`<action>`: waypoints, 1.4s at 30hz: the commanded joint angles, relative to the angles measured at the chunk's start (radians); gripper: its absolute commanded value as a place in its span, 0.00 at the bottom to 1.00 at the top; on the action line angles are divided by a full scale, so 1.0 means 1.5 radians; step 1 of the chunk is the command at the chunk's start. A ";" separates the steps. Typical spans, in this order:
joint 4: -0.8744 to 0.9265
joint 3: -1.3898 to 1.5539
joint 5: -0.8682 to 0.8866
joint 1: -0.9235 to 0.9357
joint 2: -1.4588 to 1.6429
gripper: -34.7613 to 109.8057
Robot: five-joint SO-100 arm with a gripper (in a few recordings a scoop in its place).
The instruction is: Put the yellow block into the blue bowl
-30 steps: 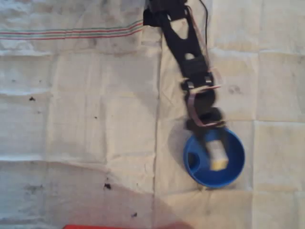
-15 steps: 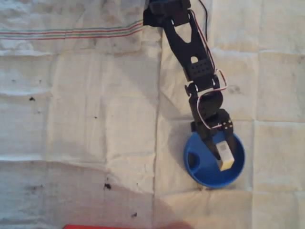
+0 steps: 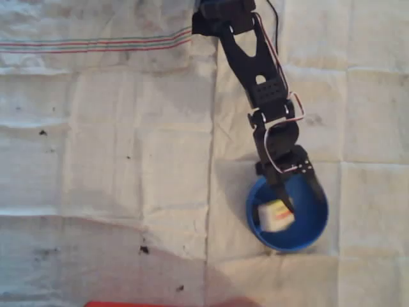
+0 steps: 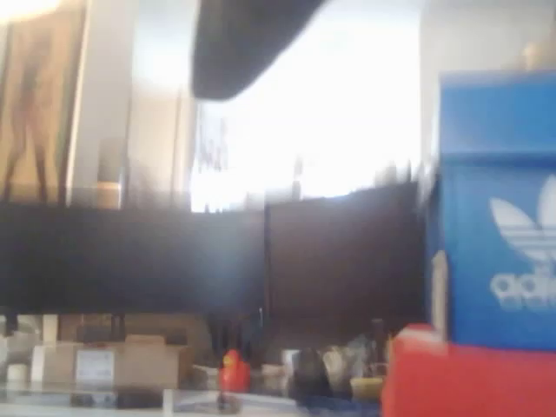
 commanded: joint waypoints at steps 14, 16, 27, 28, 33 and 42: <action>0.266 0.376 0.249 0.028 0.654 0.24; 0.259 0.457 0.263 0.055 0.731 0.24; 0.094 0.953 0.394 0.161 1.167 0.24; 0.071 0.993 0.427 0.167 1.203 0.24; -0.021 1.157 0.632 0.191 1.360 0.24; -0.038 1.308 0.829 0.236 1.450 0.24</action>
